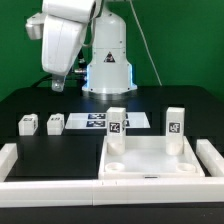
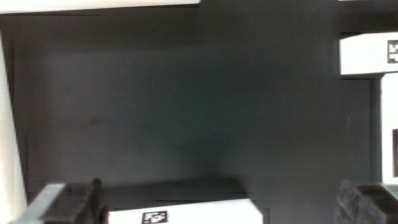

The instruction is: Assemble square table

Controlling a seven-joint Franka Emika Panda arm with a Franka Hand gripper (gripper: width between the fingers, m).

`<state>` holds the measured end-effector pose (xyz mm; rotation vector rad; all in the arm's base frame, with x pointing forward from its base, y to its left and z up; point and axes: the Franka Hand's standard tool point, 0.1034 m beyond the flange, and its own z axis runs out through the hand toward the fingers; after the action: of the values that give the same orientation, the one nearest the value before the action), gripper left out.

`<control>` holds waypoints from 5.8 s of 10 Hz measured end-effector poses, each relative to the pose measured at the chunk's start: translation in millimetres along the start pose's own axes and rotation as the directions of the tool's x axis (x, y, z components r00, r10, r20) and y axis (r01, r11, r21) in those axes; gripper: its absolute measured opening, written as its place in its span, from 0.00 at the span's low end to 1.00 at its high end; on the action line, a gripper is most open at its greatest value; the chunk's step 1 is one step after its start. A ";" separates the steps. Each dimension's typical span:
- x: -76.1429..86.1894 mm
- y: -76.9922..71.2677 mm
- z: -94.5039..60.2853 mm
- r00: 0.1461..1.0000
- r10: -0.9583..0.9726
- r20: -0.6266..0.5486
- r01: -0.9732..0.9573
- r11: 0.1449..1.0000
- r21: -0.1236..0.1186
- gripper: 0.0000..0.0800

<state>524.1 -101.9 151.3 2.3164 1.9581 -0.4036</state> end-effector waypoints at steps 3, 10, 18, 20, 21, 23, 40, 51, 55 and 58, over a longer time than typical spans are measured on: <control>3.1 -1.1 0.0 0.983 0.182 -0.007 -0.182 0.983 0.007 0.81; -12.0 -44.3 51.8 0.714 0.699 -0.033 -0.696 0.714 0.074 0.81; -38.3 -98.6 96.5 0.193 0.978 0.073 -0.965 0.176 0.193 0.81; -26.1 -117.8 109.4 0.219 0.975 0.048 -0.957 0.204 0.206 0.81; -26.2 -113.1 107.6 0.224 0.973 0.055 -0.956 0.209 0.206 0.81; -25.7 -121.2 112.8 0.266 0.956 0.123 -0.946 0.235 0.221 0.81; -16.9 -123.9 150.5 0.470 0.626 0.622 -0.882 0.347 0.318 0.81; -20.7 -150.2 175.9 0.530 0.559 0.638 -0.848 0.376 0.374 0.78; -18.3 -149.8 175.2 0.540 0.553 0.634 -0.841 0.387 0.378 0.36; -16.6 -149.5 174.7 0.548 0.549 0.631 -0.835 0.395 0.382 0.36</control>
Offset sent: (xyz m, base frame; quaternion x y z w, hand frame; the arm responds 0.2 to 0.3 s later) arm -0.0035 0.0028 -0.0006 0.0269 -0.0141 0.1968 0.9800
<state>349.7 -131.3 3.4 2.8114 0.4506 -1.5055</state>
